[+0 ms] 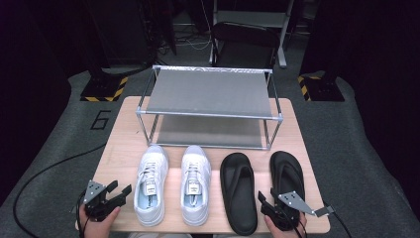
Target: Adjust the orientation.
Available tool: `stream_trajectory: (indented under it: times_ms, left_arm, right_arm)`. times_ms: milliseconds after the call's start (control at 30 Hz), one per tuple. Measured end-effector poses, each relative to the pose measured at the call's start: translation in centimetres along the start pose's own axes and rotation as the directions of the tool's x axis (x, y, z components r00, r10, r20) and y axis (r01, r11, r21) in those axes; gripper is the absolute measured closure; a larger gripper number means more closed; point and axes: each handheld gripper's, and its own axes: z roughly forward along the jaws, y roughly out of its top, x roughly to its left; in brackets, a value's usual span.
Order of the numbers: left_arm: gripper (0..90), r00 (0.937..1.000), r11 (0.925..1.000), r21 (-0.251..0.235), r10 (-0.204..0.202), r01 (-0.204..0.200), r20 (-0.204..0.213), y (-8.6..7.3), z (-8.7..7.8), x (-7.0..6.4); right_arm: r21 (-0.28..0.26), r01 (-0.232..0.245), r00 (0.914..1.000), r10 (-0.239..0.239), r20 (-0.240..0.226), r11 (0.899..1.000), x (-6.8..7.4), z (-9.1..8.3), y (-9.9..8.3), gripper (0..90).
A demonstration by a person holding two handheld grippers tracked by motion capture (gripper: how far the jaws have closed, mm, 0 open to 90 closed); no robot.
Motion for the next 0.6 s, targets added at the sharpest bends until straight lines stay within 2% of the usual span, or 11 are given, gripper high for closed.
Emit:
stream_trajectory:
  times_ms: [67, 167, 333, 367, 400, 467, 500, 567, 600]
  left_arm:
    - [37.7, 1.0, 0.9999, -0.015, -0.008, 0.008, -0.004, -0.1, 0.1, -0.1]
    - [37.7, 1.0, 1.0, -0.005, -0.006, 0.006, 0.003, 0.0, 0.0, -0.1]
    - [37.6, 0.9998, 0.9998, 0.002, 0.022, -0.022, 0.0, -0.1, 0.0, -0.3]
    - [37.6, 0.9996, 0.9996, -0.014, 0.026, -0.026, -0.012, -0.1, 0.0, -0.4]
    - [37.6, 0.9999, 0.9999, -0.003, 0.011, -0.011, -0.003, -0.2, -0.3, -0.3]
    - [37.6, 0.9999, 0.9999, -0.007, 0.011, -0.011, -0.006, -0.2, -0.4, -0.2]
    - [37.6, 0.9999, 1.0, -0.007, -0.002, 0.002, -0.011, -0.2, -0.4, 0.0]
    - [37.6, 0.9999, 0.9999, -0.008, -0.006, 0.006, -0.014, -0.2, -0.4, 0.1]
    - [37.6, 0.9996, 0.9996, -0.024, -0.014, 0.013, -0.024, -0.2, -0.3, 0.1]
  right_arm:
    - [-0.008, 0.005, 1.0, -0.005, -0.004, 1.0, 0.1, 0.0, 0.1, 48.3]
    - [-0.013, 0.019, 0.9998, -0.019, -0.004, 1.0, 0.4, 0.1, 0.2, 47.8]
    - [-0.003, -0.016, 0.9997, 0.016, 0.018, 1.0, 0.7, 0.1, 0.0, 51.1]
    - [-0.001, -0.017, 0.9997, 0.017, 0.02, 1.0, 0.9, 0.1, 0.0, 51.5]
    - [-0.01, -0.004, 0.9996, 0.004, 0.027, 1.0, 1.1, 0.2, 0.0, 51.6]
    - [-0.002, 0.013, 0.9996, -0.013, 0.027, 1.0, 1.3, 0.1, 0.0, 51.6]
    - [-0.003, 0.025, 0.9992, -0.025, 0.03, 1.0, 1.4, 0.0, 0.2, 51.1]
    - [-0.001, 0.016, 0.9994, -0.016, 0.032, 1.0, 1.4, -0.1, 0.2, 51.1]
    - [-0.003, 0.0, 0.9995, 0.0, 0.032, 1.0, 1.3, -0.1, 0.1, 51.1]
